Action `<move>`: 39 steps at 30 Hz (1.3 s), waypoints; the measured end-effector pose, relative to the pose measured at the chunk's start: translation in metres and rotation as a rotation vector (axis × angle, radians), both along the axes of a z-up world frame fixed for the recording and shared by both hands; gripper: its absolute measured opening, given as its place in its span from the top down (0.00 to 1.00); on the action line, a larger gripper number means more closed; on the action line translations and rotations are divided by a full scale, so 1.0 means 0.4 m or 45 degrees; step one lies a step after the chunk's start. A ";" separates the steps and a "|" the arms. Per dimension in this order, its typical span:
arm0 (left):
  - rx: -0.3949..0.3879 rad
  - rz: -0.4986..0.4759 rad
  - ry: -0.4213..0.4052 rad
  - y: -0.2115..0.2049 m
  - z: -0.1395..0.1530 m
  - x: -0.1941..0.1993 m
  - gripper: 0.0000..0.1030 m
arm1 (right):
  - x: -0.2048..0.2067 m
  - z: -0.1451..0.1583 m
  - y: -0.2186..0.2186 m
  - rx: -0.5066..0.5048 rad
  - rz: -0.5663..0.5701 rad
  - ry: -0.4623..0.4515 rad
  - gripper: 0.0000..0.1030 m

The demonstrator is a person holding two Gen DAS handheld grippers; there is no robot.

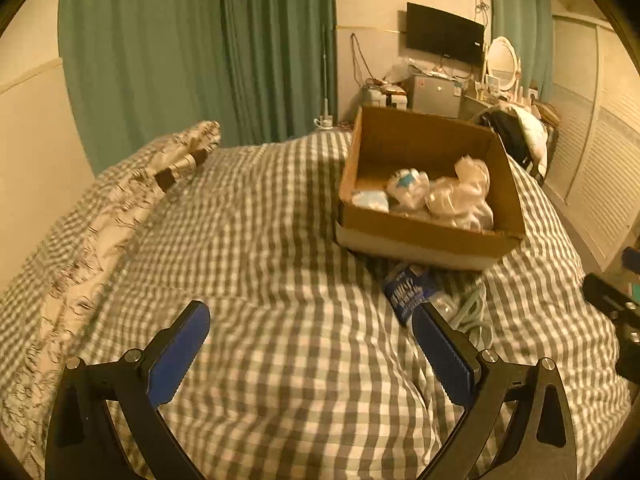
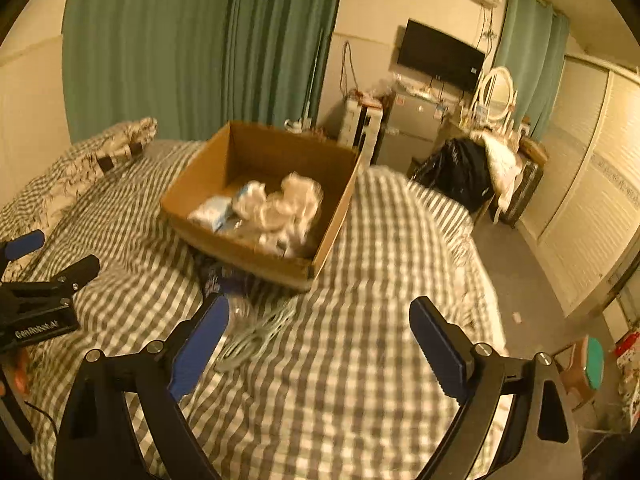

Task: Organize objects
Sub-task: 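Move both grippers back toward the hanger and water bottle, then grasp the light green plastic hanger with the right gripper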

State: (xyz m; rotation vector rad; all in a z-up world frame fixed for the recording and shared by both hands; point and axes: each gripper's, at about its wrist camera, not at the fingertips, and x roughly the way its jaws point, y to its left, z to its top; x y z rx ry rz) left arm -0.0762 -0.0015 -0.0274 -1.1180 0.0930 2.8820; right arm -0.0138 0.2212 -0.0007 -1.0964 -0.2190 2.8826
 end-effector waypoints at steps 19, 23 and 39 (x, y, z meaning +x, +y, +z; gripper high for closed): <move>-0.065 0.055 -0.208 0.020 -0.155 -0.052 0.00 | -0.153 -0.287 -0.065 0.056 -0.021 -0.342 0.11; -0.017 0.076 -0.245 -0.004 -0.167 -0.062 0.00 | -0.182 -0.317 -0.083 0.078 -0.014 -0.403 0.11; 0.111 0.156 -0.270 -0.061 -0.171 -0.063 0.00 | -0.271 -0.454 -0.156 0.042 0.066 -0.647 0.36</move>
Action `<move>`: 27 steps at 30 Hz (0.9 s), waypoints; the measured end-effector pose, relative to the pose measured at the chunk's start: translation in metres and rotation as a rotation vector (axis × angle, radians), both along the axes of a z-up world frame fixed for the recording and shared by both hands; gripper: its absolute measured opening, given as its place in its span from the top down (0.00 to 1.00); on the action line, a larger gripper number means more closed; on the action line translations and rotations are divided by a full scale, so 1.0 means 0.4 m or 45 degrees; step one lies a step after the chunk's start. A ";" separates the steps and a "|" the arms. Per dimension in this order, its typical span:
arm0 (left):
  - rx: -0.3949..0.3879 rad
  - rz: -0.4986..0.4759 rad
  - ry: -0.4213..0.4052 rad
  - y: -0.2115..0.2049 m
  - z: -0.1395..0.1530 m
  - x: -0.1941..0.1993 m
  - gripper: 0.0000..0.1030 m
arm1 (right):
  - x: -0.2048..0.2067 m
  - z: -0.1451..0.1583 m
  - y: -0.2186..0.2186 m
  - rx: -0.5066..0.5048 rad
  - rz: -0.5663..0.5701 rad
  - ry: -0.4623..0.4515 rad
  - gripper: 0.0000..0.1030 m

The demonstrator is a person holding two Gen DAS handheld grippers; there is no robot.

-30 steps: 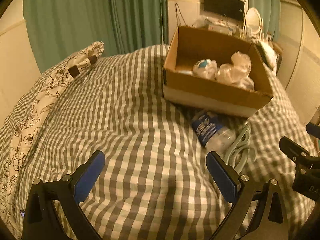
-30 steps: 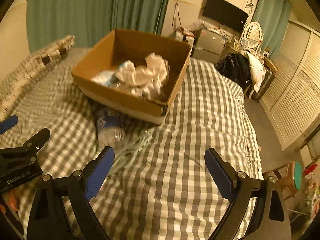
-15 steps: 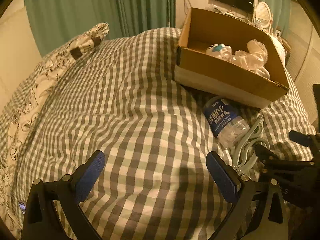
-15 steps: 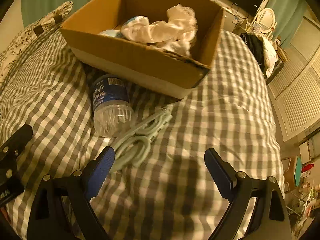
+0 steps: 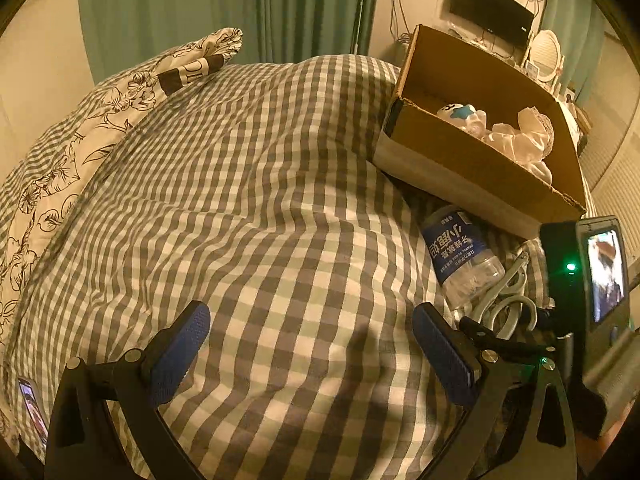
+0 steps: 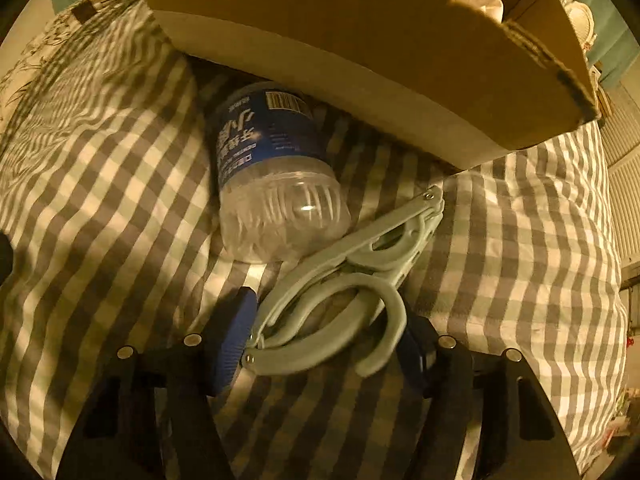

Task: Organize objects
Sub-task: 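Grasp the light green plastic hanger with the right gripper, then grasp the blue-labelled water bottle with the left gripper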

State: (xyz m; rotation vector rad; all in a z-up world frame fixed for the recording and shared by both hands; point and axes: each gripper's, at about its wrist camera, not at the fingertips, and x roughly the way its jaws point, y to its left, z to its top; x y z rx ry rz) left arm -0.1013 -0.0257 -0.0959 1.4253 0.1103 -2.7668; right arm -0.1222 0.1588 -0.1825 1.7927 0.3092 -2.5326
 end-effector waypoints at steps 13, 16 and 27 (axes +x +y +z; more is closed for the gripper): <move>-0.003 -0.002 -0.023 0.004 -0.011 0.001 0.00 | 0.057 0.047 -0.005 0.012 0.022 0.109 0.88; -0.014 -0.015 -0.007 0.015 0.000 0.007 0.00 | 0.085 0.085 0.007 -0.034 0.029 0.152 0.92; 0.019 -0.117 -0.026 0.120 0.016 -0.034 0.00 | 0.151 0.248 0.127 -0.207 -0.007 0.369 0.92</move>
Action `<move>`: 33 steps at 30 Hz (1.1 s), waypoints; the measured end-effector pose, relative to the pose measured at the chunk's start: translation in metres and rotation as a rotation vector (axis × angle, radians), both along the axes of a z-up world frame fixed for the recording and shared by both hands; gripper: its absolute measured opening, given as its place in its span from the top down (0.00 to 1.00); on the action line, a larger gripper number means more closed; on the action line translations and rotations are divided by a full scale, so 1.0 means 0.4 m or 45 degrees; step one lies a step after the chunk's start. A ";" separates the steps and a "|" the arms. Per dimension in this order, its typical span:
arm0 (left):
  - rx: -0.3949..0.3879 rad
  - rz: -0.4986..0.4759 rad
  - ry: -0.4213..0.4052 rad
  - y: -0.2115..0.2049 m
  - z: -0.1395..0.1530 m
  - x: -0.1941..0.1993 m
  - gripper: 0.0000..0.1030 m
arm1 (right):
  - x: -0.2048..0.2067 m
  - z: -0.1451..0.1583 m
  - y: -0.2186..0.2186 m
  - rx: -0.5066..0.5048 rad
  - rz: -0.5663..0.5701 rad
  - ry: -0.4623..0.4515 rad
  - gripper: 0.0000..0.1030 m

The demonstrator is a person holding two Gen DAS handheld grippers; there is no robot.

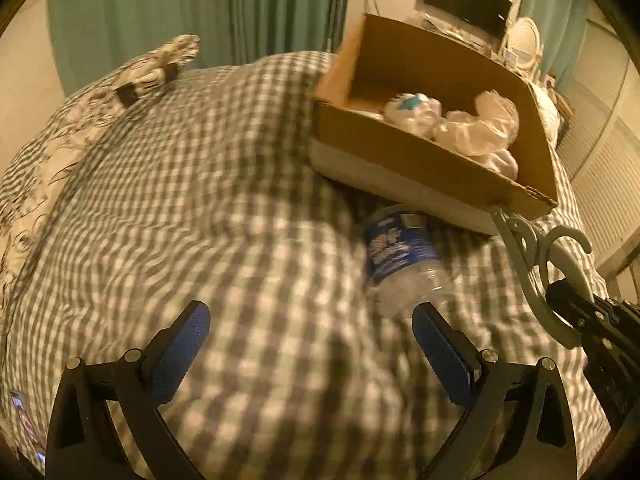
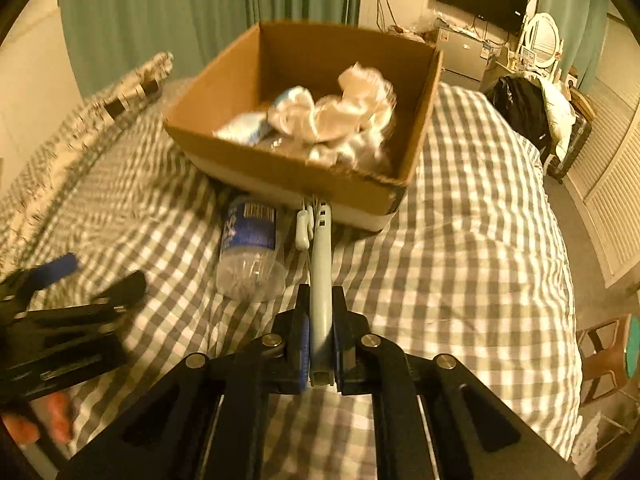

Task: Organize objects
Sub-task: 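Grasp the blue-labelled water bottle with the left gripper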

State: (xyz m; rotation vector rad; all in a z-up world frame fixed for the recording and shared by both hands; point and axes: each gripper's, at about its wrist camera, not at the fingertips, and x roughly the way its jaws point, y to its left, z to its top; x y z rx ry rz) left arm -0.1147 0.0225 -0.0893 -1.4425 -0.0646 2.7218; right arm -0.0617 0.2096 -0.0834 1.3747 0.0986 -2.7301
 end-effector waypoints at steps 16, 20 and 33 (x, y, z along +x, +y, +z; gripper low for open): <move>-0.049 -0.111 -0.063 0.192 -0.080 -0.097 0.00 | 0.020 -0.003 0.095 -0.066 0.023 0.035 0.92; -0.071 -0.110 -0.073 0.216 -0.104 -0.117 0.00 | 0.020 -0.013 0.117 -0.093 0.011 0.033 0.92; -0.128 -0.166 -0.133 0.249 -0.191 -0.149 0.29 | 0.014 -0.042 0.137 -0.124 0.001 0.014 0.92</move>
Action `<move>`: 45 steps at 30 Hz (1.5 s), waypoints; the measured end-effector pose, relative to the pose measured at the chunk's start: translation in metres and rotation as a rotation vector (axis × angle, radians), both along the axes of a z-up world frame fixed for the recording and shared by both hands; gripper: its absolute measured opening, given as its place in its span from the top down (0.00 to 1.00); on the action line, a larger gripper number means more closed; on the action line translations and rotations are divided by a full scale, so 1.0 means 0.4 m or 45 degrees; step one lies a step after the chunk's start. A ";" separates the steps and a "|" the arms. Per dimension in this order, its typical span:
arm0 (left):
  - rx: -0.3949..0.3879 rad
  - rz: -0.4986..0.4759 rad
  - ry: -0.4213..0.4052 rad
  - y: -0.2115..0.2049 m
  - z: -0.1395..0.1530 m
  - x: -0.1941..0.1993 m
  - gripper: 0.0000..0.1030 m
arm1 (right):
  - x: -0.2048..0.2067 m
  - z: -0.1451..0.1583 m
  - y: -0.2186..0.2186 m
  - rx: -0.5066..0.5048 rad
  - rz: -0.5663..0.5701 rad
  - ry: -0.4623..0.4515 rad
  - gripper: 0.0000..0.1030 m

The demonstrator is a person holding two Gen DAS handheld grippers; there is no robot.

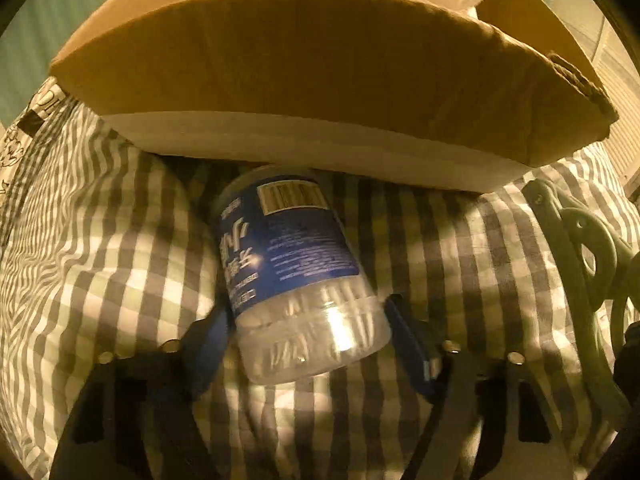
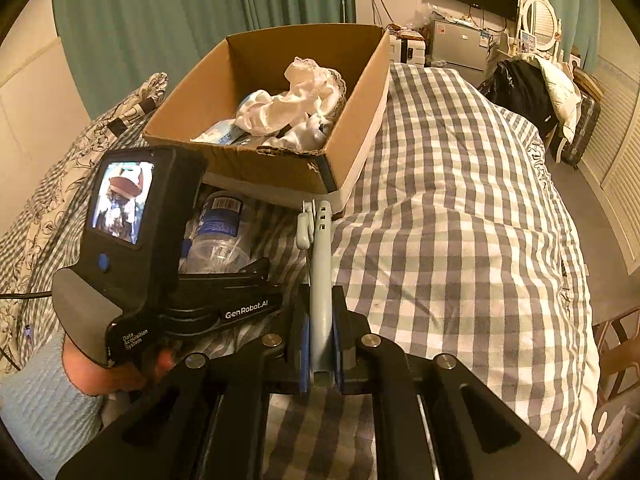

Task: Organize objects
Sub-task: 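Grasp the blue-labelled water bottle with the left gripper, then lift the bottle and hanger over the box and release both inside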

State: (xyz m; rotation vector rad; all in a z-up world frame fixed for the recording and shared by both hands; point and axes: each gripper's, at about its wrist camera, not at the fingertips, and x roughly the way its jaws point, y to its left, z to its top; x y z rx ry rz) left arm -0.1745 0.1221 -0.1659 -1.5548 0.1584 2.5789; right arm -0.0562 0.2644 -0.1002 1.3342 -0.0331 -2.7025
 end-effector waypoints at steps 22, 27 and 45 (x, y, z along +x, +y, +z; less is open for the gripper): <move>0.161 -0.070 0.116 -0.059 0.200 0.223 0.34 | 0.101 0.093 -0.042 0.073 -0.007 0.077 0.92; 0.194 -0.075 0.174 -0.072 0.272 0.303 0.35 | 0.162 0.155 -0.051 0.099 -0.015 0.128 0.92; 0.298 -0.117 0.470 -0.127 0.572 0.310 0.35 | 0.240 0.373 -0.052 0.102 -0.006 0.338 0.92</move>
